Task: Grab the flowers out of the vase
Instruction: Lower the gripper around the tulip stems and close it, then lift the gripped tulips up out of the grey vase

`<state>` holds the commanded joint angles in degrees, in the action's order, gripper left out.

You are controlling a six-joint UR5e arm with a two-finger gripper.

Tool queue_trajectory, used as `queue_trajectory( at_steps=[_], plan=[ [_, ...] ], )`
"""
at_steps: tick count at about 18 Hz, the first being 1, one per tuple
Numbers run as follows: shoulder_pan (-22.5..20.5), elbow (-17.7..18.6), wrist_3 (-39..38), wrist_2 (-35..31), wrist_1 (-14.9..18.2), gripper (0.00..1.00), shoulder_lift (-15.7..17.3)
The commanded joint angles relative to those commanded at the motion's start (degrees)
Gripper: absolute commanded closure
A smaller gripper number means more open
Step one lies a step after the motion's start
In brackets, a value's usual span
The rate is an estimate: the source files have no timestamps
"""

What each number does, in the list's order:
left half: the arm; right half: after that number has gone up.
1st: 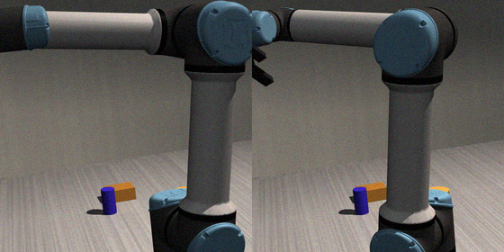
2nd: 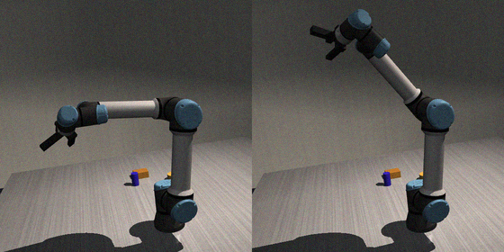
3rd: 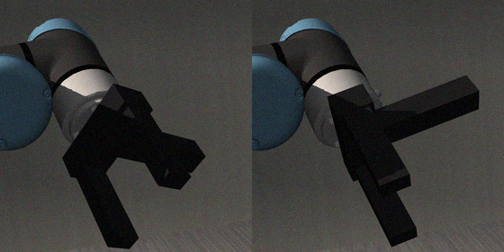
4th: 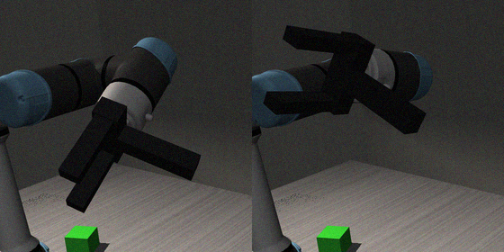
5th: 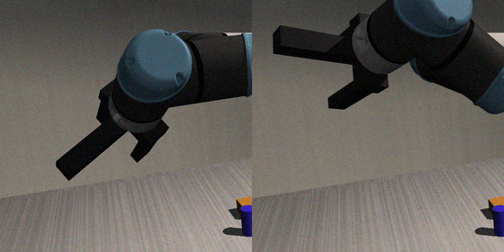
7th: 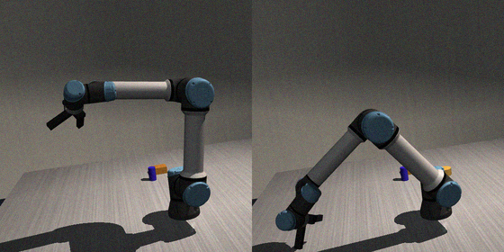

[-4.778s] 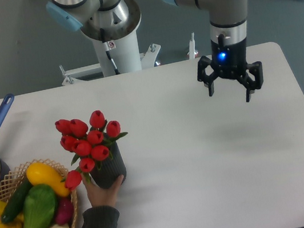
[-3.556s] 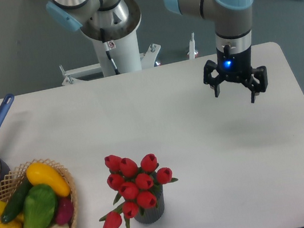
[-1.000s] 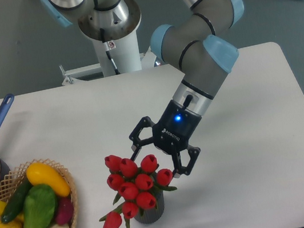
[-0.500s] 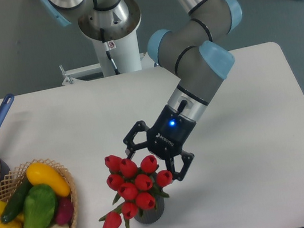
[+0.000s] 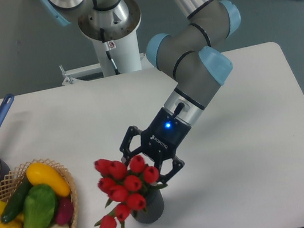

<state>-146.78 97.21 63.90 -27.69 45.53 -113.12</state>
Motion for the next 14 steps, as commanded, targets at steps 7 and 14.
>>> queue_trajectory(
  at_steps=[7,14],
  plan=[
    [-2.4,0.3,-3.2,4.4,0.1,0.93,1.8],
    [-4.7,0.3,-6.2,9.7,0.1,0.93,4.0]
  ],
)
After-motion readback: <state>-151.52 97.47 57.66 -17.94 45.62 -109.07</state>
